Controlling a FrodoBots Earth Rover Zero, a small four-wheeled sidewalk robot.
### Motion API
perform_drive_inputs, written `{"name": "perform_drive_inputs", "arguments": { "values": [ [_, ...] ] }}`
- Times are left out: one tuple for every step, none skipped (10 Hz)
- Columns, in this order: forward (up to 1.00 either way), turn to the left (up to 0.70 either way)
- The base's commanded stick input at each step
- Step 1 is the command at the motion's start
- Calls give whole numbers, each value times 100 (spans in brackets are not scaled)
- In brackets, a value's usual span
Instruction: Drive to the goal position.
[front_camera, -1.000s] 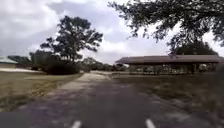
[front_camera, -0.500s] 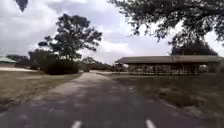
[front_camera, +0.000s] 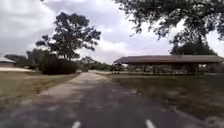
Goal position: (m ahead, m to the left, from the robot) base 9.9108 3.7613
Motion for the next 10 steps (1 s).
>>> {"name": "perform_drive_inputs", "arguments": {
  "values": [
    [85, 6],
    [85, 0],
    [85, 0],
    [85, 0],
    [85, 10],
    [85, 23],
    [85, 32],
    [85, 13],
    [85, 0],
    [85, 0]
  ]
}}
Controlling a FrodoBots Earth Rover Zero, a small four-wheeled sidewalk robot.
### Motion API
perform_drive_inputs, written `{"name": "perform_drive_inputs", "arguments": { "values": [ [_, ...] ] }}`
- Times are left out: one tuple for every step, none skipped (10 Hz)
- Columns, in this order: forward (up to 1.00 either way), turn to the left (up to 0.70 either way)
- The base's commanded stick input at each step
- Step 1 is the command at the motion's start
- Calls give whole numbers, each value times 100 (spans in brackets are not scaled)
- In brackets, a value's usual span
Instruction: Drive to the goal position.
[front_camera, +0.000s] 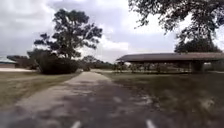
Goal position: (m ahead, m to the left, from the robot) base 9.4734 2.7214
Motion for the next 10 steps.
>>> {"name": "perform_drive_inputs", "arguments": {
  "values": [
    [85, 0],
    [85, 0],
    [85, 0],
    [85, 0],
    [85, 0],
    [85, 2],
    [85, 6],
    [85, 9],
    [85, 12],
    [85, 16]
  ]
}}
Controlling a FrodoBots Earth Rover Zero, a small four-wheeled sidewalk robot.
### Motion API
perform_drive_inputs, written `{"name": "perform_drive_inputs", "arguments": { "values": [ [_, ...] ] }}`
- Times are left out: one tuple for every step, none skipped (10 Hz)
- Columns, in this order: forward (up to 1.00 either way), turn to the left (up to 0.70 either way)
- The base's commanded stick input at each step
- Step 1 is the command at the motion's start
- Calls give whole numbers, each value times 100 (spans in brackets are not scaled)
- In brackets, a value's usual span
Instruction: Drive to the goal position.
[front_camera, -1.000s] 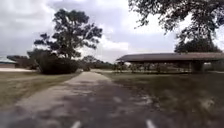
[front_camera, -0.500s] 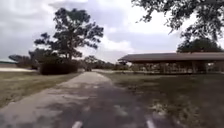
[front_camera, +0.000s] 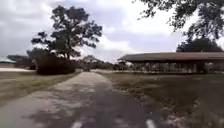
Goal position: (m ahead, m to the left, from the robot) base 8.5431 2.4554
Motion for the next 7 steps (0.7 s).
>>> {"name": "perform_drive_inputs", "arguments": {
  "values": [
    [85, 19],
    [85, 22],
    [85, 25],
    [85, 29],
    [85, 34],
    [85, 14],
    [85, 0]
  ]
}}
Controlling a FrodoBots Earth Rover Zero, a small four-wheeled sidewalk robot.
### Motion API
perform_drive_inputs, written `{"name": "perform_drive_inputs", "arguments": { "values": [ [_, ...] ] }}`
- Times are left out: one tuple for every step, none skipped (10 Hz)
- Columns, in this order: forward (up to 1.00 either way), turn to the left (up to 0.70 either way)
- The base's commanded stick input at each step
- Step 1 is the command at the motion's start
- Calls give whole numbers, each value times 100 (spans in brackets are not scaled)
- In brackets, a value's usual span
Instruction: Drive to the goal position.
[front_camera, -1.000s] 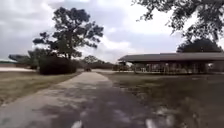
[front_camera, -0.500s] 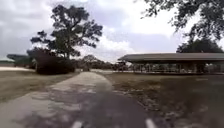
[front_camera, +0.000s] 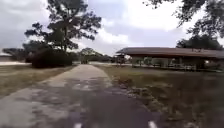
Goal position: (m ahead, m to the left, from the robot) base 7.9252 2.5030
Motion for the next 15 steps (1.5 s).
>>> {"name": "perform_drive_inputs", "arguments": {
  "values": [
    [85, 0],
    [85, 8],
    [85, 32],
    [85, 27],
    [85, 21],
    [85, 11],
    [85, 0],
    [85, 0],
    [85, 10],
    [85, 27],
    [85, 25],
    [85, 10],
    [85, 4],
    [85, 15],
    [85, 22]
  ]
}}
